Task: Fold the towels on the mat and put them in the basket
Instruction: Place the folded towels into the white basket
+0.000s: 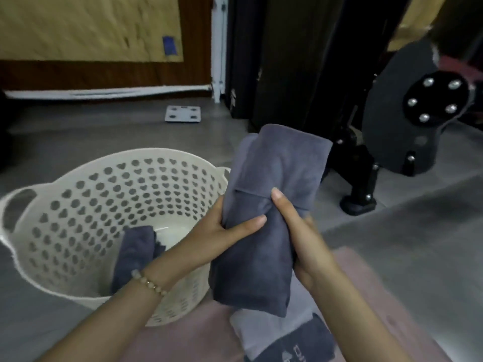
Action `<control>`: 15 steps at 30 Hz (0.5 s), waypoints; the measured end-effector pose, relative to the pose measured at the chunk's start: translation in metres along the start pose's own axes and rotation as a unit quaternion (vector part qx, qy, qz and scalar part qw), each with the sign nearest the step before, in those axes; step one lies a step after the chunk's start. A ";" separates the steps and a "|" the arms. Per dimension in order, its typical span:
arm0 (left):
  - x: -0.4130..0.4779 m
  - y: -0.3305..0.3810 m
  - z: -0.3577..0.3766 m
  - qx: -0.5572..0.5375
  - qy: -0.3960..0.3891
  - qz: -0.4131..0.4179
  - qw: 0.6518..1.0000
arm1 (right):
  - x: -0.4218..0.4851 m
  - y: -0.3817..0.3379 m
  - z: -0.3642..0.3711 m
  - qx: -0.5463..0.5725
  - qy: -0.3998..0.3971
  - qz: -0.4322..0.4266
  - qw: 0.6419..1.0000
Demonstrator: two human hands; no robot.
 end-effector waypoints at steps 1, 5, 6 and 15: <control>0.000 0.007 -0.020 0.009 0.011 0.006 1.000 | 0.011 -0.002 0.019 -0.003 -0.006 0.002 1.000; -0.002 0.020 -0.122 0.087 0.088 0.012 0.992 | 0.060 0.001 0.096 0.004 -0.049 0.056 0.997; -0.004 0.018 -0.153 0.123 0.128 0.013 0.984 | 0.074 0.005 0.112 0.001 -0.057 0.072 0.996; -0.026 -0.070 -0.336 0.506 0.260 -0.039 0.822 | 0.201 0.146 0.171 -0.079 -0.001 0.211 0.974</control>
Point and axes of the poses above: each hand's wrist, its own x-axis towards the middle knuckle, its own z-axis out of the palm, y = z × x, the point moved 1 cm from there along x, towards the middle knuckle, and after that the axes turned 1 degree about -x, right-handed, at the moved point
